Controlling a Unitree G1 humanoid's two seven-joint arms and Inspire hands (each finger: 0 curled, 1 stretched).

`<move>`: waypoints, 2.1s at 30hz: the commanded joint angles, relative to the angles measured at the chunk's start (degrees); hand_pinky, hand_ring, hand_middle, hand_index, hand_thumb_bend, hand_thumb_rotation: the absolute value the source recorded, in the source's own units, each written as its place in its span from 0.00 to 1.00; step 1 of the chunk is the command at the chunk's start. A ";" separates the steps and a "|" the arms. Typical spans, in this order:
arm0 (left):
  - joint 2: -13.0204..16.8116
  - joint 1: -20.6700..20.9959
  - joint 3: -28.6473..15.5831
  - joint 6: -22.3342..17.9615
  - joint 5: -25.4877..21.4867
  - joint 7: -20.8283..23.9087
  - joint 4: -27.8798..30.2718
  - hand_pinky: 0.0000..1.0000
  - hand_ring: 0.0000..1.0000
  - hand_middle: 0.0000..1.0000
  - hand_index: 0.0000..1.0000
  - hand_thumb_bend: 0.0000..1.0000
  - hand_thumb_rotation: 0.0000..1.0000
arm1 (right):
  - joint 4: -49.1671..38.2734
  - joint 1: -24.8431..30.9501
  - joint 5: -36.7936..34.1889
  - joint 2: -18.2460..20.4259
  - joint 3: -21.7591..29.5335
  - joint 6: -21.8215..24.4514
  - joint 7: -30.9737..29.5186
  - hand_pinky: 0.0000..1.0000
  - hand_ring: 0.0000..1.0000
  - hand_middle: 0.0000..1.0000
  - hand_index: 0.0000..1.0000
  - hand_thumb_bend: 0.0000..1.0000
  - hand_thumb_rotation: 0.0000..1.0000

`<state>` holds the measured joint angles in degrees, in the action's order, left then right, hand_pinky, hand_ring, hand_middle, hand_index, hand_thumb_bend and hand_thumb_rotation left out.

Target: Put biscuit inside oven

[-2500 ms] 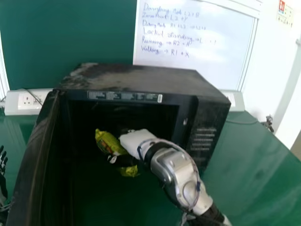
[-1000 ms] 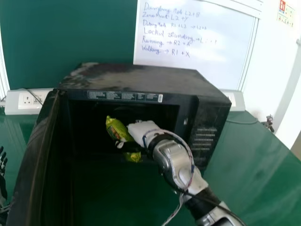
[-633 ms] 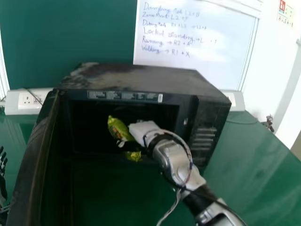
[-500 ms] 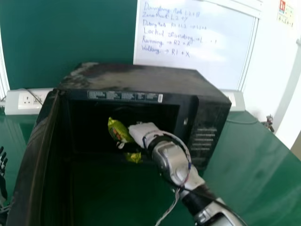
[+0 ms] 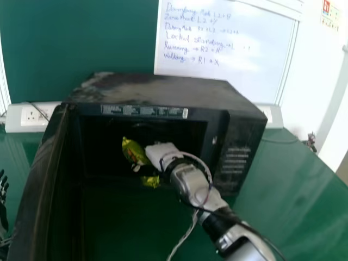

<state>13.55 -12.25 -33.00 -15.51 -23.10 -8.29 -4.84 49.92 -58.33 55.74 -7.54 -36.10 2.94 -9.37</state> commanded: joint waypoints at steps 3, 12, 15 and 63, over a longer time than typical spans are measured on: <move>-0.35 0.03 -0.01 -0.39 0.28 0.15 0.37 0.85 0.90 0.92 0.97 1.00 0.78 | 4.20 -3.53 -0.89 1.41 -0.62 -1.15 4.12 0.10 0.18 0.47 0.73 0.57 0.00; -0.05 -0.06 -0.07 -0.72 0.15 -0.46 -0.10 0.84 0.90 0.92 0.97 1.00 0.78 | 10.90 -6.58 -3.05 2.89 -1.05 -3.49 8.05 0.11 0.17 0.47 0.73 0.57 0.00; -0.13 0.01 -0.17 -0.64 -0.15 -0.48 -0.14 0.85 0.90 0.92 0.97 1.00 0.78 | 12.01 -7.42 -3.62 3.03 -1.08 -4.10 8.60 0.11 0.18 0.47 0.69 0.56 0.00; -1.31 -2.60 -0.19 -0.95 -0.84 -0.55 2.51 0.84 0.90 0.92 0.96 0.99 0.78 | 25.02 -14.41 -5.31 5.77 -2.44 -5.84 14.95 0.12 0.19 0.47 0.49 0.53 0.00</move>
<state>12.58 -14.71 -33.01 -16.39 -23.68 -8.85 -3.20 74.93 -70.57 51.22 -1.77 -38.69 -2.80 4.81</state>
